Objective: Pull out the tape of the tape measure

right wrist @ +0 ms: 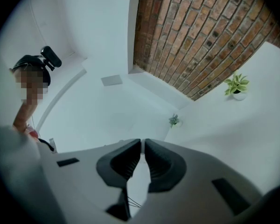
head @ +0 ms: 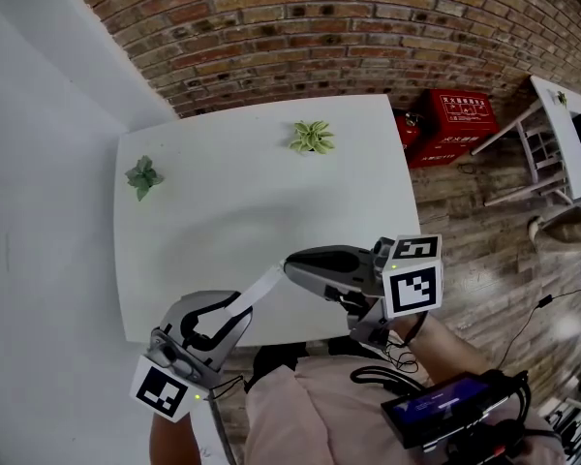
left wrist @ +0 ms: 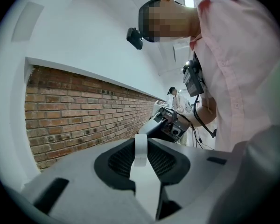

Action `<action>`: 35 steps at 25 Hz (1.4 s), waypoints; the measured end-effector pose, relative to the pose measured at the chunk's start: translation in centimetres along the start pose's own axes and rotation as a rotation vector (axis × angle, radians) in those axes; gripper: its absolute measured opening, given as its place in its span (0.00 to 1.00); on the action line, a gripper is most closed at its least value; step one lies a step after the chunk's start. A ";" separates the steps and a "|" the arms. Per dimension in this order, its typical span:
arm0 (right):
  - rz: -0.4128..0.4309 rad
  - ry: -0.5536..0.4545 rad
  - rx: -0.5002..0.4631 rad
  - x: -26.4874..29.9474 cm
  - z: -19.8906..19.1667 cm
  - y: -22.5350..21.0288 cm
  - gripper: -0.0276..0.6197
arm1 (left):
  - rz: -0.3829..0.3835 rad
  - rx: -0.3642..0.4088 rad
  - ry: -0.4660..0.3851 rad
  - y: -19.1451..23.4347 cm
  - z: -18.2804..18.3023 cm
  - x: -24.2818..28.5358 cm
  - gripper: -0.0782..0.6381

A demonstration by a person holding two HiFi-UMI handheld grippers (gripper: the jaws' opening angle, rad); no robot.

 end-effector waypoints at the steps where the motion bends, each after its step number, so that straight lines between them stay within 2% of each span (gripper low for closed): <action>1: -0.001 -0.001 -0.001 0.0 0.0 0.0 0.10 | 0.000 -0.001 0.000 0.0 0.0 0.0 0.23; 15: -0.004 -0.008 -0.015 -0.5 0.7 0.3 0.10 | -0.011 -0.002 0.021 0.2 -0.3 -0.2 0.23; 20: -0.023 -0.038 -0.016 -1.8 1.5 -0.1 0.10 | -0.001 -0.018 0.048 0.3 -1.0 -0.5 0.23; 35: -0.032 -0.045 -0.034 -2.2 2.1 -0.2 0.10 | -0.002 -0.026 0.048 0.3 -1.4 -1.0 0.23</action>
Point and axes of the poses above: the fingertips, and each gripper's own axes: x forward along the fingers, y to its left, z out of its top, the point moved 4 cm from there along -x, backward along the fingers, and after that the axes turned 4 degrees about y, right-handed, at the moved point
